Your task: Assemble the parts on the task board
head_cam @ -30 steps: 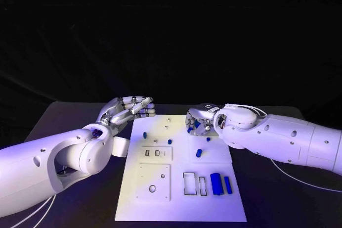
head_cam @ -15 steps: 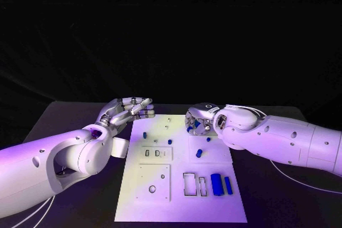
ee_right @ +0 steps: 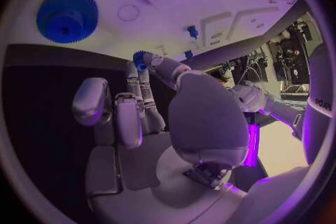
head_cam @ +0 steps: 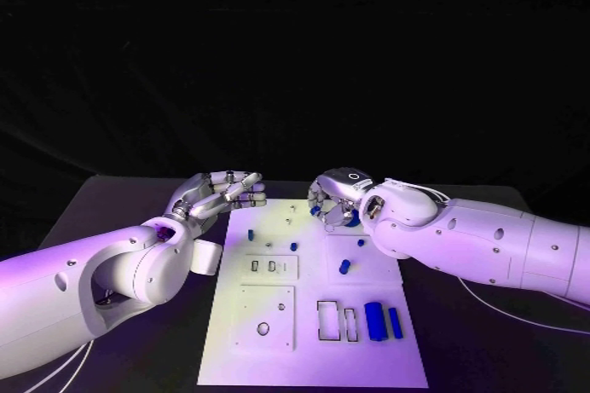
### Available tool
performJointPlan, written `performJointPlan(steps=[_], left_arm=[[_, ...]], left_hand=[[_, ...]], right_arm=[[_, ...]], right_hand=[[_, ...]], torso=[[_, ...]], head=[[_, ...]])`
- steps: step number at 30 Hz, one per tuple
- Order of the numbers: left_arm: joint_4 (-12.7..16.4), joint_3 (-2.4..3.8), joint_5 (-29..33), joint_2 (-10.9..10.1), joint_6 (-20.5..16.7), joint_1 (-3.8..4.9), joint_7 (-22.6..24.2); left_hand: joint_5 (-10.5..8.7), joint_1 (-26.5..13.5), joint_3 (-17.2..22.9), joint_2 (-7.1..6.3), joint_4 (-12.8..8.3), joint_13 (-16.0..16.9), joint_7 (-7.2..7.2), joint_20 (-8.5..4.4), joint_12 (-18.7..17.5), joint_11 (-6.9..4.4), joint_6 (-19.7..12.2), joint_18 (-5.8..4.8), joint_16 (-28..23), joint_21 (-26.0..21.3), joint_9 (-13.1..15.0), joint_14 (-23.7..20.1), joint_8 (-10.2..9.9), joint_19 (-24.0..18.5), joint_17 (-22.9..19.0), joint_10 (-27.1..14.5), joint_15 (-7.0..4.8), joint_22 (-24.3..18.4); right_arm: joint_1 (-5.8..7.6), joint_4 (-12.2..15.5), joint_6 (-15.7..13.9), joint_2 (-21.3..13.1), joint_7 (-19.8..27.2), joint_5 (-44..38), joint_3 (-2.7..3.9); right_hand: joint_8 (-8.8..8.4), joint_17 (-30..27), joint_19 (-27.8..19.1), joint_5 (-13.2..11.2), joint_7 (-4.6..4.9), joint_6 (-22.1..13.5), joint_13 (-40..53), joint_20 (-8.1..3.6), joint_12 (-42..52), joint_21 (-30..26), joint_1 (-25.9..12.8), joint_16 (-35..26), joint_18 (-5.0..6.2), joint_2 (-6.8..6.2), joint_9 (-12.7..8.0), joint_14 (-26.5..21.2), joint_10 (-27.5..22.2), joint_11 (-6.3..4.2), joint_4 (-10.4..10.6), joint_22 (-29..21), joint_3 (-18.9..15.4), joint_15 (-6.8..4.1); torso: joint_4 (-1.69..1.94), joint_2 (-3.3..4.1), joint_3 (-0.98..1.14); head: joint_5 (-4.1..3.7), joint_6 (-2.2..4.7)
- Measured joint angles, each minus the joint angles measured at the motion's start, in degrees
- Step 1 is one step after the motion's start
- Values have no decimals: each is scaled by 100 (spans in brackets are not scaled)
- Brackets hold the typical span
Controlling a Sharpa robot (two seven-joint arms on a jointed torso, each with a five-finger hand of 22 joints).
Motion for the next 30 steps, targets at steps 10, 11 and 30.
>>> performJointPlan(steps=[10, 11, 30], left_arm=[[20, 0, 22, -11, 12, 0, -7], [22, 0, 24, -11, 13, 0, -7], [71, 1, 42, -16, 36, 29, -26]], left_hand=[[0, 0, -16, 0, 16, 0, 0, 0, 0, 0, 0, -1, 0, 0, -6, 0, -33, 0, -1, 0, 0, -13], [0, 0, -16, 0, 16, 0, 0, 0, 0, 0, 0, -1, 0, 0, -6, 0, -33, 0, -1, 0, 0, -13], [-25, 0, -16, 0, 16, -1, 0, 0, -21, 0, 0, -1, 0, 0, -5, 0, -33, 0, 3, 0, 0, -12]], right_arm=[[9, -370, -284, 378, -23, -4, 7], [9, -399, -296, 415, -23, -2, 8], [-72, -809, -336, 791, 33, 81, 7]], right_hand=[[-2, -1, 0, 15, 1, -2, -2, 0, -31, 23, 11, 23, 0, -2, 0, 0, 0, 0, 15, 9, 15, 0], [-2, -1, 0, 16, 1, -2, -4, 0, -33, 23, 11, 23, 0, -2, 0, 0, 1, 0, 15, 10, 15, 0], [-6, -3, 0, 15, 19, -39, -9, 0, -64, 23, 11, 22, 0, -2, 36, 0, 2, 2, 16, 9, 78, 1]], torso=[[13, 21, -7], [13, 21, -7], [30, 64, -18]], head=[[-3, -4], [0, -4], [27, -29]])
